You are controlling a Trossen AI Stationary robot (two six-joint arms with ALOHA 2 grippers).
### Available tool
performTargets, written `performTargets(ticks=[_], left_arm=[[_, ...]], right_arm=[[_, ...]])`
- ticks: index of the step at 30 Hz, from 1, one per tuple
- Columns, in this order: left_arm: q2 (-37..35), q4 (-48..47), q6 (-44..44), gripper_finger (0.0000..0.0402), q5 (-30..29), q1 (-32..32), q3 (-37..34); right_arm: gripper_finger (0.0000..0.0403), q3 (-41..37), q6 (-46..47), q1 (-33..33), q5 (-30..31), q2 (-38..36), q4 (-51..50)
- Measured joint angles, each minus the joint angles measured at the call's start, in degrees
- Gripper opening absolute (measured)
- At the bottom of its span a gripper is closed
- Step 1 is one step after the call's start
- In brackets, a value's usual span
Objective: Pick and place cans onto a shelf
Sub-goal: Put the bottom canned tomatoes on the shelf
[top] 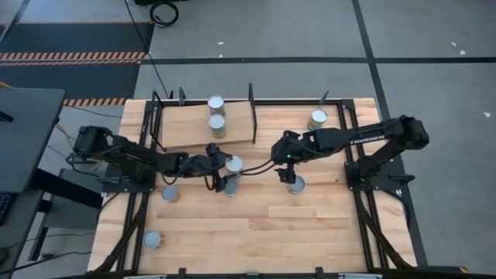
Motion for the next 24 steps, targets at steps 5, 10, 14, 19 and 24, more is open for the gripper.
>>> performTargets(ticks=[5, 10, 14, 19, 24], left_arm=[[1.8, 2.0, -0.8, 0.0378, -0.2, 1.2, 0.0], [2.1, 2.5, -0.7, 0.0378, 0.1, 1.5, -0.1], [2.1, 3.4, -0.4, 0.0378, 0.0, 1.5, 0.0], [2.0, 3.2, -0.3, 0.0378, 0.0, 1.0, 0.8], [2.0, 2.9, 0.7, 0.0378, -0.6, -0.8, 2.1]], right_arm=[[0.0366, 0.0, -1.0, 0.0, -0.2, 0.0, 1.0], [0.0366, 0.0, -1.2, 0.0, -0.2, 1.0, 1.1], [0.0366, 0.0, -1.2, 0.0, -0.2, 1.0, 1.2], [0.0366, 0.0, -1.2, 0.0, -0.2, 1.0, 1.4], [0.0366, 0.0, -1.2, 0.0, -0.2, 1.0, 1.5]])
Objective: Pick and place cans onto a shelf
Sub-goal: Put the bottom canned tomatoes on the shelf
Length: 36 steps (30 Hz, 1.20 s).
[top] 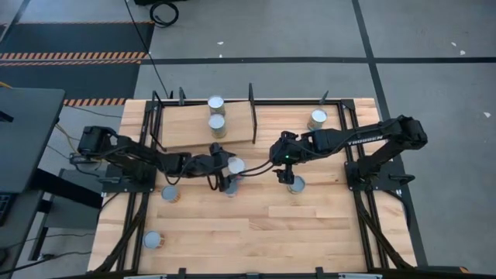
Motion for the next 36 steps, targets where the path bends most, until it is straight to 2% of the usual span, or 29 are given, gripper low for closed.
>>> performTargets(ticks=[10, 19, 26, 29, 32, 36], left_arm=[[0.0, -5.0, -1.0, 0.0378, -2.6, 0.3, 0.3], [3.1, -3.3, -2.8, 0.0378, 3.7, 3.5, 0.4], [3.9, -0.1, -3.2, 0.0376, 4.2, 3.6, 0.4], [3.9, -0.2, -3.2, 0.036, 4.2, 3.6, 0.4], [3.9, -1.1, -3.8, 0.0322, 4.2, 3.6, 0.9], [3.6, -10.0, -3.3, 0.0314, 6.5, 3.6, 6.2]], right_arm=[[0.0366, 0.0, 0.5, 0.0, 0.0, 0.0, 0.1], [0.0366, 0.0, 1.5, 0.0, 0.0, 0.0, 0.4], [0.0366, 0.0, 1.5, 0.0, -0.1, 0.0, 0.5], [0.0366, 0.0, 1.2, 0.0, -0.1, 0.0, 0.5], [0.0366, 0.0, 1.2, 0.0, -0.2, 0.0, 0.5], [0.0366, 0.0, 1.1, 0.0, -0.4, 0.0, 0.5]])
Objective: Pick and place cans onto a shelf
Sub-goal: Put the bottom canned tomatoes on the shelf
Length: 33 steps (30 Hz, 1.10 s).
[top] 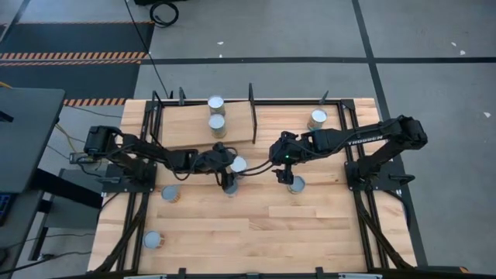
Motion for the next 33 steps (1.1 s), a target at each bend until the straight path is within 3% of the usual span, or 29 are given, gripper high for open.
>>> performTargets(ticks=[6, 14, 23, 29, 33], left_arm=[[0.0, -21.5, 6.3, 0.0314, 0.2, 0.5, 14.9], [-0.3, -34.7, 19.9, 0.0314, -1.1, 7.4, 27.1], [-1.0, -31.8, 24.2, 0.0314, 8.9, 22.3, 25.0], [-1.0, -24.6, 24.8, 0.0314, 16.5, 28.5, 23.0], [-0.9, -21.5, 26.1, 0.0314, 18.3, 30.9, 23.2]], right_arm=[[0.0366, 0.0, 0.0, 0.0, 0.0, 0.0, 0.0], [0.0366, 0.0, 1.4, 1.7, 0.0, 0.0, -0.8], [0.0366, 0.0, 2.5, 4.4, 0.0, 0.0, -0.9], [0.0366, 0.0, 2.5, 4.6, 0.1, 0.0, -0.6], [0.0366, 0.0, 2.5, 4.1, 0.2, 0.0, 0.0]])
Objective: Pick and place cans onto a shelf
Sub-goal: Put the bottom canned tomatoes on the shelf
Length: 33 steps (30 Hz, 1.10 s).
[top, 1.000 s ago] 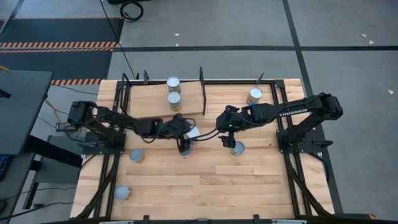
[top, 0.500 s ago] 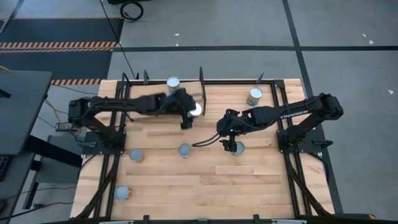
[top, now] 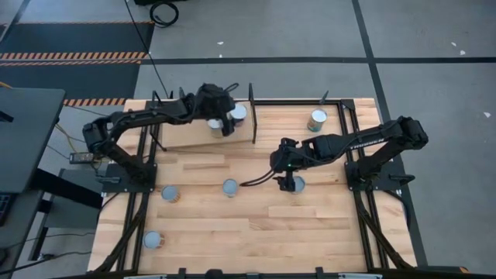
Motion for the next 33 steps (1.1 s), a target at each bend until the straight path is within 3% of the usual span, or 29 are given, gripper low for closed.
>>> performTargets(ticks=[13, 33], left_arm=[[7.2, 8.1, -0.4, 0.0317, 2.5, 7.0, 0.0], [11.4, 10.5, -0.3, 0.0329, 0.0, 6.6, 0.0]], right_arm=[[0.0366, 0.0, 0.0, -1.5, 0.0, 0.0, 1.9], [0.0366, 0.0, 0.0, -1.5, -0.2, 0.0, 3.6]])
